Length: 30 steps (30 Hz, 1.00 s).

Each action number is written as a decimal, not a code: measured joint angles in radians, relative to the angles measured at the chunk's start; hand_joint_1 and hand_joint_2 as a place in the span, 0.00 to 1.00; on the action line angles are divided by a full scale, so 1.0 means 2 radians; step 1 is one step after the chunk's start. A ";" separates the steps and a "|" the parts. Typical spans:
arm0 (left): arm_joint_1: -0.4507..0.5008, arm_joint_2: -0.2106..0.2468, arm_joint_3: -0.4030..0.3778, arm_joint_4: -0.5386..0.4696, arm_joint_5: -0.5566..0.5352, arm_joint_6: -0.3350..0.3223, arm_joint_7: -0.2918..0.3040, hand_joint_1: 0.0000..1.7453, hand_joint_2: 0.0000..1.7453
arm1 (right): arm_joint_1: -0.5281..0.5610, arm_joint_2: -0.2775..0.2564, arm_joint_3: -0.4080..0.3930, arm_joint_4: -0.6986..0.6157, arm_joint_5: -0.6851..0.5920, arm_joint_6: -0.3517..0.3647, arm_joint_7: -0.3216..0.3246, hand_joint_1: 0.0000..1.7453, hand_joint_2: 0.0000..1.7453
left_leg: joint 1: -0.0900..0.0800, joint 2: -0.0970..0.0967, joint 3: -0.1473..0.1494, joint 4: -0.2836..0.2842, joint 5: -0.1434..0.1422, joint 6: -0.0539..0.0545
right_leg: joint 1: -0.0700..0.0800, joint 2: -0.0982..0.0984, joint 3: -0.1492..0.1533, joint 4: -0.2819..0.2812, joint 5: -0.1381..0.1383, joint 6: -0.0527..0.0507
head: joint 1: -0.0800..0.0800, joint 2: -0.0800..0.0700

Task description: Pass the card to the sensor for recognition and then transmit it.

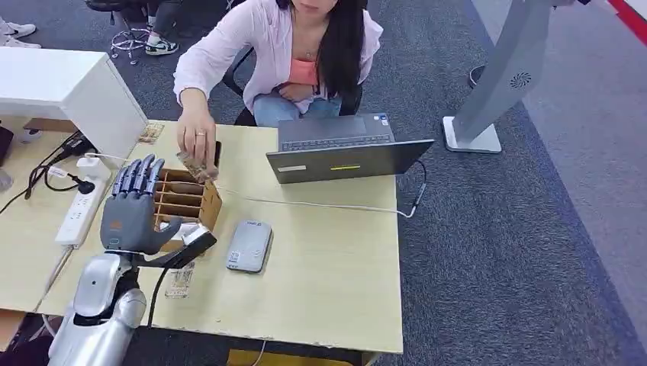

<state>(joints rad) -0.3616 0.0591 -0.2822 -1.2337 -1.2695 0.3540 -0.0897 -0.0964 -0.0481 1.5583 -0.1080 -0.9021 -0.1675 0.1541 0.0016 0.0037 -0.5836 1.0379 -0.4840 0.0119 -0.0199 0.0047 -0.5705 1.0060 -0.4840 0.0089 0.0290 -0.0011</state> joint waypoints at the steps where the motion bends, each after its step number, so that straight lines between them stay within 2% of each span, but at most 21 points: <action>1: 0.002 -0.002 -0.004 0.000 -0.007 -0.001 0.003 0.00 1.00 | 0.000 0.000 0.000 0.000 -0.004 -0.001 0.002 0.00 1.00 | 0.000 0.000 0.000 0.000 0.000 0.000 | 0.000 0.000 0.000 0.000 0.000 0.000 | 0.000 0.000; 6: 0.011 -0.032 -0.039 0.000 -0.039 -0.006 0.038 0.00 1.00 | 0.002 -0.004 -0.008 0.001 -0.010 0.000 0.004 0.00 1.00 | 0.000 -0.001 -0.001 0.000 0.000 0.000 | 0.000 -0.001 0.000 -0.001 0.000 0.000 | 0.000 0.000; 12: 0.011 -0.040 -0.050 0.000 -0.036 -0.006 0.044 0.00 1.00 | 0.005 -0.006 -0.012 0.001 -0.011 0.000 0.004 0.00 1.00 | 0.000 0.000 0.000 0.000 0.000 0.001 | 0.000 -0.001 0.000 -0.001 0.000 0.000 | 0.000 0.000; 16: 0.010 -0.048 -0.057 0.001 -0.034 -0.005 0.036 0.00 1.00 | 0.006 -0.008 -0.016 0.001 -0.021 0.001 0.010 0.00 1.00 | 0.000 0.000 0.000 0.000 0.000 0.000 | 0.000 -0.001 0.000 -0.001 0.000 0.000 | 0.000 0.000; 21: 0.004 -0.058 -0.072 0.013 -0.036 0.001 0.045 0.00 1.00 | 0.006 -0.010 -0.023 0.002 -0.027 0.003 0.003 0.00 1.00 | 0.000 0.000 0.000 0.000 0.000 0.000 | 0.000 0.000 0.000 -0.001 0.000 0.001 | 0.000 0.000; 24: 0.007 -0.047 -0.072 0.015 -0.025 0.003 0.044 0.00 1.00 | 0.007 -0.009 -0.023 0.001 -0.025 0.001 -0.003 0.00 1.00 | 0.000 0.000 -0.001 0.000 0.000 0.000 | 0.000 0.000 0.000 -0.001 0.000 0.001 | 0.000 0.000; 30: 0.058 0.005 -0.070 -0.018 -0.008 0.011 0.028 0.00 1.00 | 0.008 -0.001 -0.023 0.001 -0.017 -0.007 -0.001 0.00 1.00 | 0.000 0.000 0.000 -0.001 0.000 0.000 | 0.000 0.000 0.000 0.000 0.000 0.000 | 0.000 0.000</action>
<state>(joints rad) -0.2465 0.0687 -0.4216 -1.2687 -1.2860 0.3769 -0.0331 -0.0795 -0.0500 1.5122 -0.1068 -0.9354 -0.1808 0.1529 0.0018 0.0034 -0.5843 1.0367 -0.4846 0.0126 -0.0195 0.0043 -0.5709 1.0050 -0.4845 0.0091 0.0294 -0.0011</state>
